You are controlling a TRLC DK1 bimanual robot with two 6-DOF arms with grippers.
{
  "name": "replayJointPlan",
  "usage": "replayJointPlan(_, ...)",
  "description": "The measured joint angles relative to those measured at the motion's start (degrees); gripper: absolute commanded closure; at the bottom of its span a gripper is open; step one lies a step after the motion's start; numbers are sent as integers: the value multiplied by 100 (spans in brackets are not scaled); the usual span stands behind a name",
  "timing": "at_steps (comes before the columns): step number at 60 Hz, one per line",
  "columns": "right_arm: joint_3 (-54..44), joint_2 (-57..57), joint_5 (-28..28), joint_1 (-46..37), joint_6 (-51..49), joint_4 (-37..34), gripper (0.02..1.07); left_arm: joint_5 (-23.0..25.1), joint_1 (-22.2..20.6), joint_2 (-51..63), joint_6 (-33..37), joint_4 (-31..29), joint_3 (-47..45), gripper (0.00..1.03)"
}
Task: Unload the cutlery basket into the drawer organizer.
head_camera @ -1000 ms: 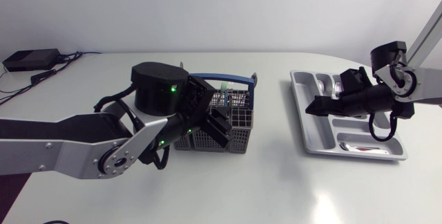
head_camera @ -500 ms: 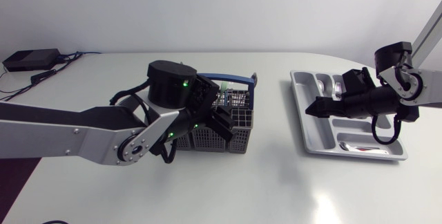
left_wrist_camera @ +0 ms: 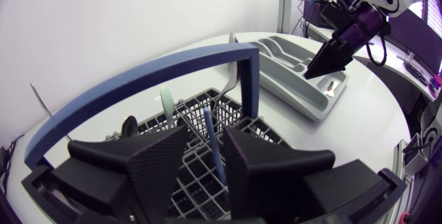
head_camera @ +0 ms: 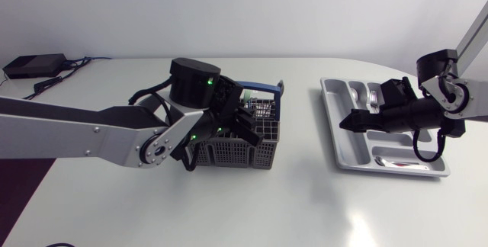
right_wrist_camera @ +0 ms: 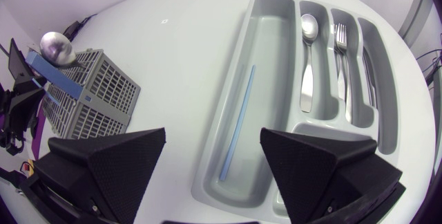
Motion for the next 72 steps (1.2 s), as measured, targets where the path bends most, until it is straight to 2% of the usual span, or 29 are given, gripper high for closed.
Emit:
replayJointPlan(8, 0, -17, -2, 0, 0, 7, 8, 70, 0, 0, -35, -4, 26, 85)
replayJointPlan(11, 0, -26, 0, 0, 0, 20, 8, 87, 0, 0, -35, -4, 28, 88)
replayJointPlan(52, -72, -52, 0, 0, -17, 79, 8, 280, 39, -48, -144, -44, 59, 90)
replayJointPlan(72, -76, -68, 13, 4, -17, 81, 8, 306, 57, -778, -138, -37, -122, 90)
